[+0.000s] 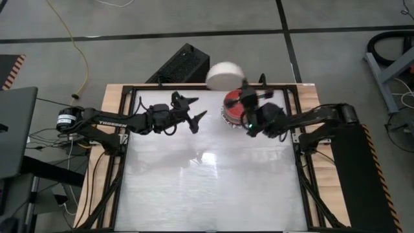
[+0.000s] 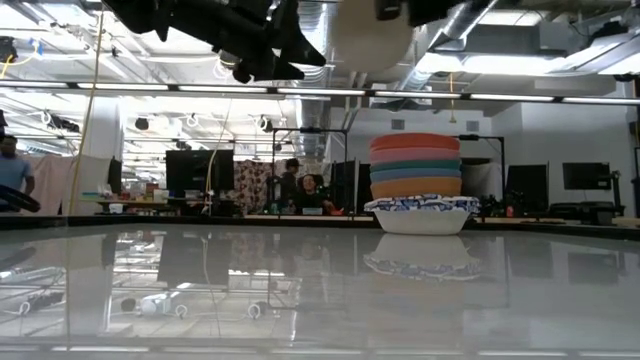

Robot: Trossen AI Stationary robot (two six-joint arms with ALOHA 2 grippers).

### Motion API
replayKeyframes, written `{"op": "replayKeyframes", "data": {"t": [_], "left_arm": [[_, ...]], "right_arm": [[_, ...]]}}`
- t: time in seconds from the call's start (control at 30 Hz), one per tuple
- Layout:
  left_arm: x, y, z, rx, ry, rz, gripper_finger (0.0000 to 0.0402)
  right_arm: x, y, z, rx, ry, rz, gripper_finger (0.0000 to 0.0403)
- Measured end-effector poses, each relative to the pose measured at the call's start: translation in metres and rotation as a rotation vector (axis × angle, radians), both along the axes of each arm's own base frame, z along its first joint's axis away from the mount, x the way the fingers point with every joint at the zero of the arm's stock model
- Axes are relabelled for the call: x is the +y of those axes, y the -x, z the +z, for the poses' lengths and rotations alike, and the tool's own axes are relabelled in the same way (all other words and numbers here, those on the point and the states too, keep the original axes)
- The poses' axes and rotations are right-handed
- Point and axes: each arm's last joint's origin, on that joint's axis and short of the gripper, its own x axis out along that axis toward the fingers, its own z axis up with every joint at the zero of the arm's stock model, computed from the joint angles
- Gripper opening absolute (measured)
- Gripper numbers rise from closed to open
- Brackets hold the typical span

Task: Nest bowls inside each other
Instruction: Stack the white bowl into the orange bowl

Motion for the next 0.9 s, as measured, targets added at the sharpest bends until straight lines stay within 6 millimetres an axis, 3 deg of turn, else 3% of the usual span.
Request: {"op": "replayKeyframes", "data": {"t": [0.2, 0.33, 0.5, 0.63, 0.9], "left_arm": [[-0.015, -0.002, -0.008, 0.088, 0.011, -0.07, 0.032], [-0.023, -0.002, -0.013, 0.11, 0.057, -0.108, 0.032], [-0.035, -0.003, -0.014, 0.094, 0.124, -0.203, 0.032], [-0.045, -0.004, -0.015, 0.099, 0.167, -0.317, 0.032], [-0.06, -0.003, -0.02, 0.147, 0.241, -0.528, 0.032]], "right_arm": [[-0.002, 0.044, 0.046, 0.069, -0.081, -0.148, 0.0001], [0.002, 0.084, 0.076, -0.035, -0.093, -0.118, 0.0001], [0.003, 0.13, 0.097, -0.168, -0.115, -0.092, 0.0001], [0.019, 0.159, 0.107, -0.257, -0.149, 0.06, 0.0001], [0.063, 0.187, 0.102, -0.224, -0.21, 0.523, 0.0001]]}}
